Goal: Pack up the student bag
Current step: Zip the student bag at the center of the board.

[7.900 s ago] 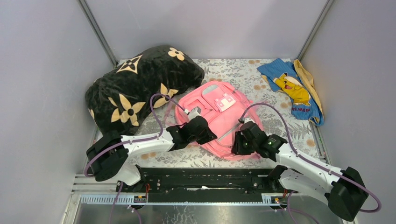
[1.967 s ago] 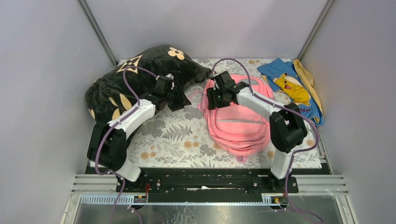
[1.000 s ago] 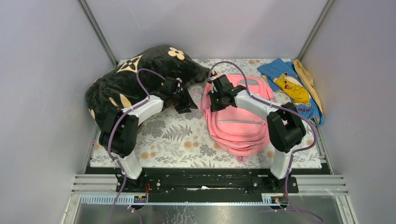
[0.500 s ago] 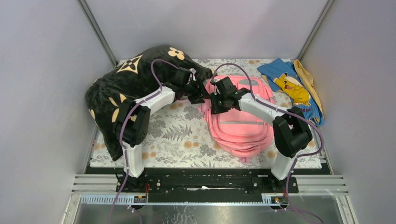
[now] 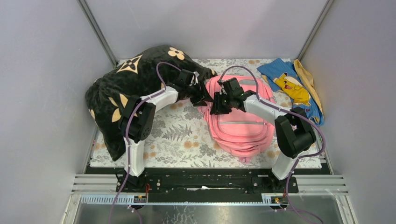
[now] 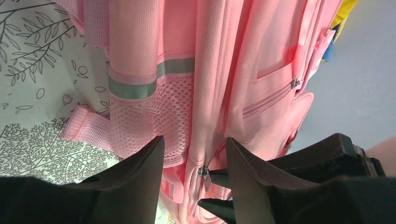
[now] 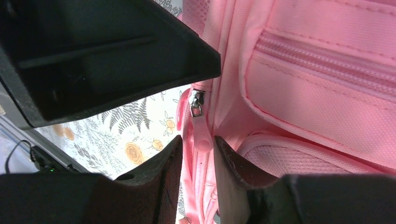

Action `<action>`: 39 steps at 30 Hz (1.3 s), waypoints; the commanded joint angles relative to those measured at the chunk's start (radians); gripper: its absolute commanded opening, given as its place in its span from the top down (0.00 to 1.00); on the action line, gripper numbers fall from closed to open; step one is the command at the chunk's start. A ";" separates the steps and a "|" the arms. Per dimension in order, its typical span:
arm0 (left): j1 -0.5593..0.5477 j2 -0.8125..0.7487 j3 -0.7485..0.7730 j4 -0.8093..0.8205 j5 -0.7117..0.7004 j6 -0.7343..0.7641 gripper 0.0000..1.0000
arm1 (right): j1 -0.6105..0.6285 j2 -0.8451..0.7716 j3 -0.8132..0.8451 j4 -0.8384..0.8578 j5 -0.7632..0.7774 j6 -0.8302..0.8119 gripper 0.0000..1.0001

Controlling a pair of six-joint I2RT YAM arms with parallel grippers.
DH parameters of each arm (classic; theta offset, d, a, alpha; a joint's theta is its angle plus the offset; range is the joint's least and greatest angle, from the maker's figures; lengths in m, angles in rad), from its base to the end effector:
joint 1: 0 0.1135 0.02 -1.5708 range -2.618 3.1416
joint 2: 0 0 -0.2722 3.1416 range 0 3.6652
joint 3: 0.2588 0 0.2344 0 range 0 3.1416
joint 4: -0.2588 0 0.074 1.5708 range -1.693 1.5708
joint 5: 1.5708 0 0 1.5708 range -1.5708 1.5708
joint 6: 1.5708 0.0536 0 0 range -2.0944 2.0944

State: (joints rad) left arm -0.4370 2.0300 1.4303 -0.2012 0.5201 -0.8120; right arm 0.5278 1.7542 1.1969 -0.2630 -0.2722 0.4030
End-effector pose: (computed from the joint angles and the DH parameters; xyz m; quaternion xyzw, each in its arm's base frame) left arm 0.3923 -0.2127 0.1926 -0.0721 0.8980 -0.4055 0.1551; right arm 0.3205 0.2035 0.2203 -0.1071 0.9169 0.2758 0.2678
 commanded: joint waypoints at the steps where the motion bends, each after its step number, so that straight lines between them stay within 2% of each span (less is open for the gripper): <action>1: -0.003 0.025 0.038 0.031 0.035 0.020 0.43 | -0.041 -0.062 -0.035 0.068 -0.045 0.097 0.63; 7: -0.003 0.048 0.057 0.023 0.050 0.027 0.43 | -0.113 -0.041 -0.098 0.165 -0.163 0.222 0.62; 12: -0.003 0.057 0.061 0.023 0.052 0.031 0.43 | -0.114 -0.023 -0.109 0.189 -0.185 0.246 0.70; 15: -0.004 0.065 0.064 0.023 0.055 0.031 0.43 | -0.115 -0.010 -0.108 0.200 -0.208 0.248 0.71; 17: -0.004 0.069 0.068 0.023 0.059 0.032 0.44 | -0.114 0.001 -0.106 0.205 -0.215 0.250 0.68; 19: -0.005 0.074 0.071 0.023 0.064 0.033 0.44 | -0.114 0.012 -0.104 0.208 -0.219 0.249 0.61; 23: -0.007 0.083 0.070 0.027 0.070 0.028 0.44 | -0.114 0.031 -0.100 0.209 -0.230 0.244 0.60; 25: -0.009 0.086 0.070 0.032 0.072 0.026 0.44 | -0.114 0.041 -0.097 0.197 -0.225 0.233 0.62; 29: -0.011 0.091 0.071 0.035 0.073 0.025 0.44 | -0.112 0.042 -0.097 0.175 -0.197 0.211 0.81; 31: -0.012 0.094 0.073 0.036 0.075 0.025 0.44 | -0.109 0.035 -0.097 0.165 -0.184 0.198 0.86; 33: -0.012 0.098 0.072 0.036 0.074 0.025 0.44 | -0.105 0.026 -0.092 0.145 -0.163 0.182 0.82; 35: -0.012 0.100 0.074 0.037 0.076 0.027 0.44 | -0.094 0.020 -0.087 0.130 -0.138 0.165 0.72; 39: -0.012 0.101 0.071 0.037 0.078 0.027 0.44 | -0.068 0.016 -0.083 0.131 -0.108 0.164 0.68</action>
State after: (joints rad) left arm -0.4389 2.1120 1.4750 -0.2008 0.5697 -0.7979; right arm 0.4309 1.7824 1.0977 -0.0780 -0.4507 0.6090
